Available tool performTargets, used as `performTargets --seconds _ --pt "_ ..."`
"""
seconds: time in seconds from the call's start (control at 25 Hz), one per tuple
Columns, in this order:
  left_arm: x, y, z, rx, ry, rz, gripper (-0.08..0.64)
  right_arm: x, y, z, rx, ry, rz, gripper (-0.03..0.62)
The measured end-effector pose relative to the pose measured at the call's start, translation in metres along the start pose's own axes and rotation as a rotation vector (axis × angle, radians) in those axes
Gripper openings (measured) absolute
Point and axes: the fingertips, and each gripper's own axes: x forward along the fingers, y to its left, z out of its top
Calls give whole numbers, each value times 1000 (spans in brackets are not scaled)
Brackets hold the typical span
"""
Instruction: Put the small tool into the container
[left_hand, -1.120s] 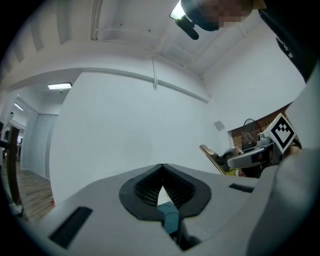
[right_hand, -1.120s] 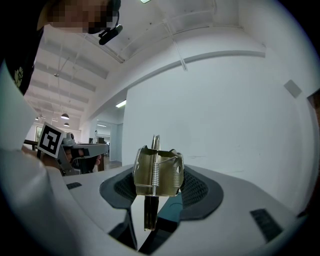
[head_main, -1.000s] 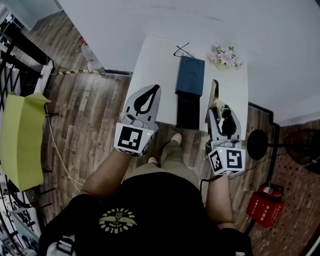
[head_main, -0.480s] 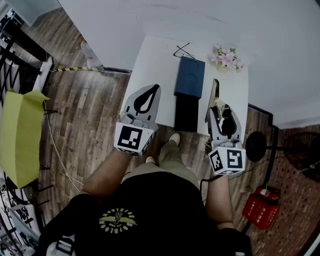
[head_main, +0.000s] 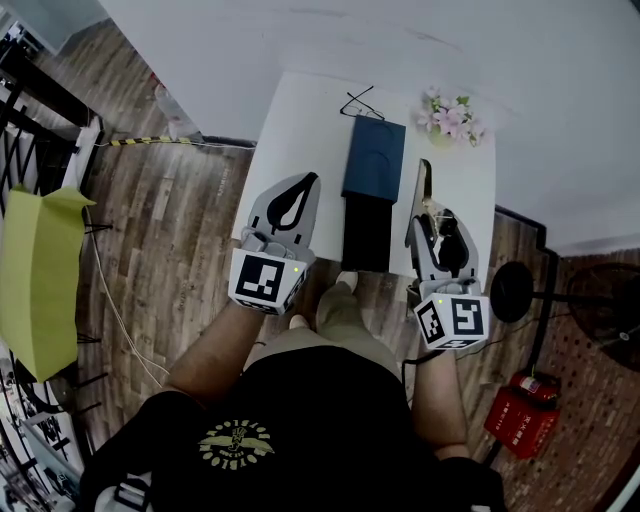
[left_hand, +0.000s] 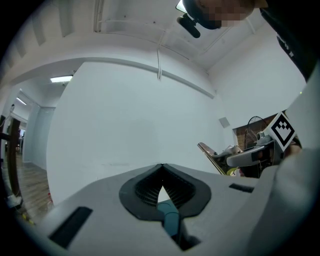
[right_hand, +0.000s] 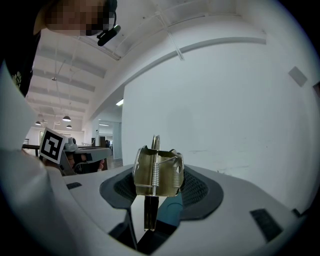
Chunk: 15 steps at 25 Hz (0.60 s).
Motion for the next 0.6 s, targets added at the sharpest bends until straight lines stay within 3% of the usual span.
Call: performTargets --seconds 0.6 --pt "44 2 -42 -24 75 3 8 38 -25 -41 63 80 38 224"
